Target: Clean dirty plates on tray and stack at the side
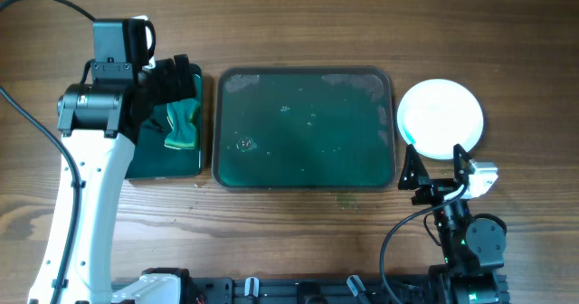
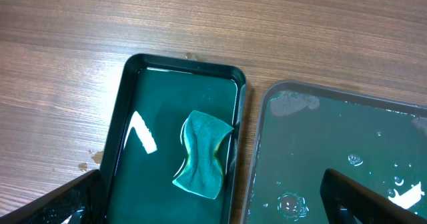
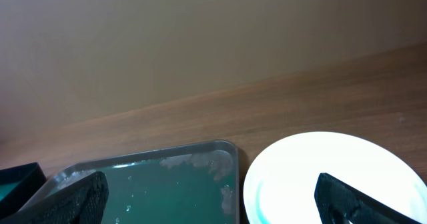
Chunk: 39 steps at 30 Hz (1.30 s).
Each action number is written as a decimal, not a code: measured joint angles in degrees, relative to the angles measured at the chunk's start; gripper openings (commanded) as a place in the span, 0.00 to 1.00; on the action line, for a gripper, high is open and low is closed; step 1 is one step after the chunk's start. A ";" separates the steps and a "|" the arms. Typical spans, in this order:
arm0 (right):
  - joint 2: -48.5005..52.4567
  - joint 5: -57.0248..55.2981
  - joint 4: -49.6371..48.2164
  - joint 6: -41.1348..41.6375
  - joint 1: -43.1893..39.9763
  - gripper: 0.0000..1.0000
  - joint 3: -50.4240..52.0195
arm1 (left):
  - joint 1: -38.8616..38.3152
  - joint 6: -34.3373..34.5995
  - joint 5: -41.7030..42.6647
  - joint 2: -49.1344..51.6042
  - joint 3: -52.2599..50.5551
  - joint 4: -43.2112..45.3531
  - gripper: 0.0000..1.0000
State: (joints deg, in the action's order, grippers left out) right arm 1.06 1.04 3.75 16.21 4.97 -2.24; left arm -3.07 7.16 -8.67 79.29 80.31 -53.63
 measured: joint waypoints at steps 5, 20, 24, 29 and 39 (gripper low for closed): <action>0.00 0.00 0.00 0.00 0.00 1.00 0.00 | 0.00 0.00 0.00 0.00 0.00 0.00 1.00; 0.00 -0.02 0.00 -0.02 0.00 0.99 0.00 | 0.00 0.02 0.00 -0.39 -0.07 -0.33 1.00; -0.02 -0.02 0.00 0.00 0.00 1.00 0.00 | 0.00 0.46 1.92 -5.90 -3.23 4.24 1.00; -0.04 -0.02 0.00 -0.02 0.00 1.00 0.00 | 0.20 1.55 5.01 -22.34 -16.41 19.61 1.00; -0.07 0.00 0.00 -0.02 0.00 1.00 0.02 | 1.57 3.91 8.61 -54.10 -55.71 42.62 1.00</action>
State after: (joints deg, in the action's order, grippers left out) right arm 0.99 1.04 3.75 16.19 4.97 -2.22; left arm -1.50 11.07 -0.05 25.19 24.60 -11.00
